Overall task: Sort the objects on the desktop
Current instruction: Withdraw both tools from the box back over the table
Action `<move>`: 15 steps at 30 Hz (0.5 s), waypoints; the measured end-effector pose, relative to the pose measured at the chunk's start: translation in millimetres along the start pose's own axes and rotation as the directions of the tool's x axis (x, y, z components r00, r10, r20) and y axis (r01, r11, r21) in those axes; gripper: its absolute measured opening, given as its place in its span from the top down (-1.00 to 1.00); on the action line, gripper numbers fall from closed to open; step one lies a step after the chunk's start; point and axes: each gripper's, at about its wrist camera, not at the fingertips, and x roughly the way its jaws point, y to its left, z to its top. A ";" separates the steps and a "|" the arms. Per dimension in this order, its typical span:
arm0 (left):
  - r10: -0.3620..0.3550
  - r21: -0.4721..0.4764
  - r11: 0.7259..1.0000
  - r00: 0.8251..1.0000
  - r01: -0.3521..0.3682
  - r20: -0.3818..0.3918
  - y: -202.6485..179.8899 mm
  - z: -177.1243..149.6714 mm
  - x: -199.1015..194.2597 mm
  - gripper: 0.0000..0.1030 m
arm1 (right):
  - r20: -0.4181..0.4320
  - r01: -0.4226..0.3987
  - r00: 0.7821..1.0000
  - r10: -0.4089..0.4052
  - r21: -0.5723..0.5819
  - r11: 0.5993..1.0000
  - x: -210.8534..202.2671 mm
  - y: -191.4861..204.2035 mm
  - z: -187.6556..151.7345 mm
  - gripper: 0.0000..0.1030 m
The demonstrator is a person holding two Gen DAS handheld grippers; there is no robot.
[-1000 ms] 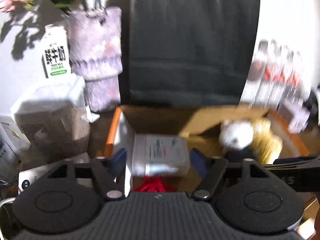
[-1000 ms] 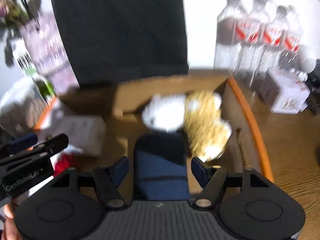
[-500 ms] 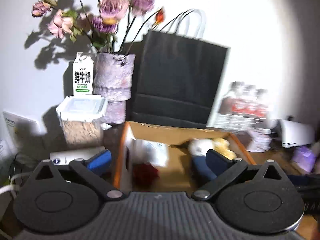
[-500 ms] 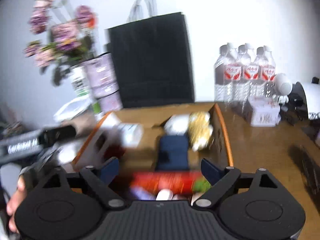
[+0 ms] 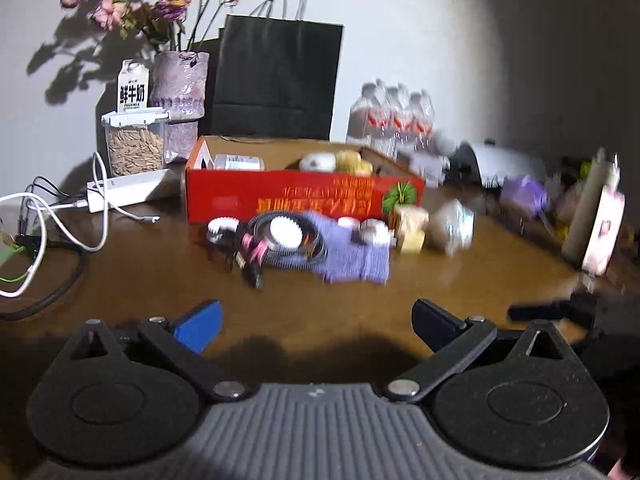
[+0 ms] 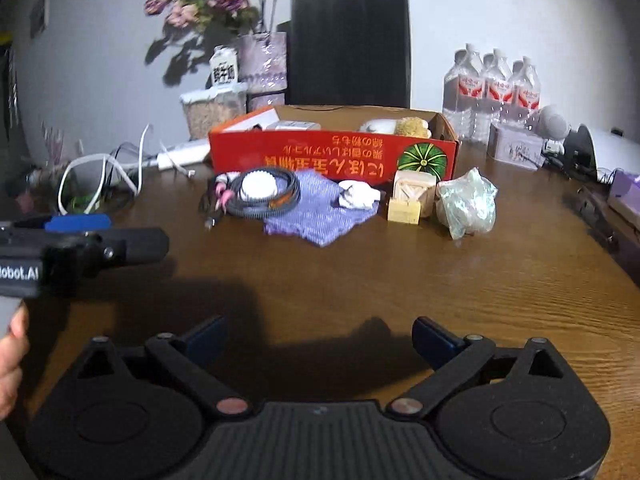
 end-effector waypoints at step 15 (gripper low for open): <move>0.077 0.063 0.995 0.997 -0.079 0.031 5.5 10.7 13.0 -1.00 | 0.063 0.012 0.998 -0.016 0.063 0.998 5.1 -28.9 27.7 -0.92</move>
